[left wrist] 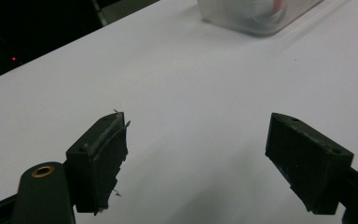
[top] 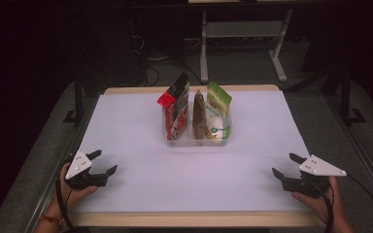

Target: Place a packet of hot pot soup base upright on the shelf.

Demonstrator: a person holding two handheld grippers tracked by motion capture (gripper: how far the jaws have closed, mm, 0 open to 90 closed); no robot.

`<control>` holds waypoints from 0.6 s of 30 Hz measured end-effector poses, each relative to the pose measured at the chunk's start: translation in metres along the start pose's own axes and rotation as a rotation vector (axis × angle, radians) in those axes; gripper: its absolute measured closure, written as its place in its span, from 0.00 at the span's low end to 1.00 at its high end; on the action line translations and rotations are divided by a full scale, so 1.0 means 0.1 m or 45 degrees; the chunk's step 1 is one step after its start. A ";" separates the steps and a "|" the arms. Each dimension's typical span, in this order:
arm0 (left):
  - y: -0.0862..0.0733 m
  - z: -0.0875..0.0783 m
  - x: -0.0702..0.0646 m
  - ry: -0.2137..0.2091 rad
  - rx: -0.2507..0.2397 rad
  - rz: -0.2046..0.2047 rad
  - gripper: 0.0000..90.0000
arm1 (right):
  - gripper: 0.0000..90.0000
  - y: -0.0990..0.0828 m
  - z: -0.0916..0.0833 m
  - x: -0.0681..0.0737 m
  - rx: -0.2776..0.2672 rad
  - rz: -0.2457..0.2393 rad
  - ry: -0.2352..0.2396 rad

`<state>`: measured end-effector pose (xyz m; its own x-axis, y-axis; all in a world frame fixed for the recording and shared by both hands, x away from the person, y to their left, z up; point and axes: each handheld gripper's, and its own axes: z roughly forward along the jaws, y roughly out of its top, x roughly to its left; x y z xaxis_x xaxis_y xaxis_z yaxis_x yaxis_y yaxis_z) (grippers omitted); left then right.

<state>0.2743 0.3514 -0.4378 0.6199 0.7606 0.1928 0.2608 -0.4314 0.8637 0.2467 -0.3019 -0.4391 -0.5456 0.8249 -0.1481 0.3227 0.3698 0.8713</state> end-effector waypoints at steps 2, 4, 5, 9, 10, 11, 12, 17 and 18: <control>-0.03 -0.03 0.00 0.019 -0.007 -0.011 0.22 | 0.23 -0.02 -0.02 0.00 -0.005 0.012 -0.005; -0.06 -0.06 0.02 0.014 -0.032 -0.048 0.22 | 0.23 -0.04 -0.04 0.00 -0.011 0.012 -0.015; -0.07 -0.08 0.02 0.018 -0.035 -0.053 0.22 | 0.23 -0.05 -0.06 0.00 -0.015 0.020 -0.016; -0.11 -0.13 0.03 0.024 -0.068 -0.097 0.22 | 0.23 -0.12 -0.10 0.00 -0.029 0.063 -0.035; -0.12 -0.14 0.03 0.026 -0.071 -0.101 0.22 | 0.23 -0.13 -0.10 0.00 -0.030 0.075 -0.043; -0.13 -0.15 0.04 0.021 -0.077 -0.106 0.22 | 0.23 -0.14 -0.11 0.00 -0.035 0.082 -0.049; -0.13 -0.16 0.04 0.020 -0.084 -0.113 0.22 | 0.23 -0.15 -0.12 0.01 -0.044 0.089 -0.049; -0.15 -0.16 0.05 0.011 -0.097 -0.143 0.22 | 0.23 -0.18 -0.11 0.04 -0.053 0.109 -0.027; -0.16 -0.16 0.05 0.005 -0.103 -0.154 0.22 | 0.23 -0.18 -0.10 0.04 -0.055 0.105 -0.026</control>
<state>0.2613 0.3699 -0.4427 0.5848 0.8066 0.0867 0.2729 -0.2963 0.9153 0.2310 -0.3094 -0.4509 -0.5024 0.8605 -0.0841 0.3321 0.2819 0.9001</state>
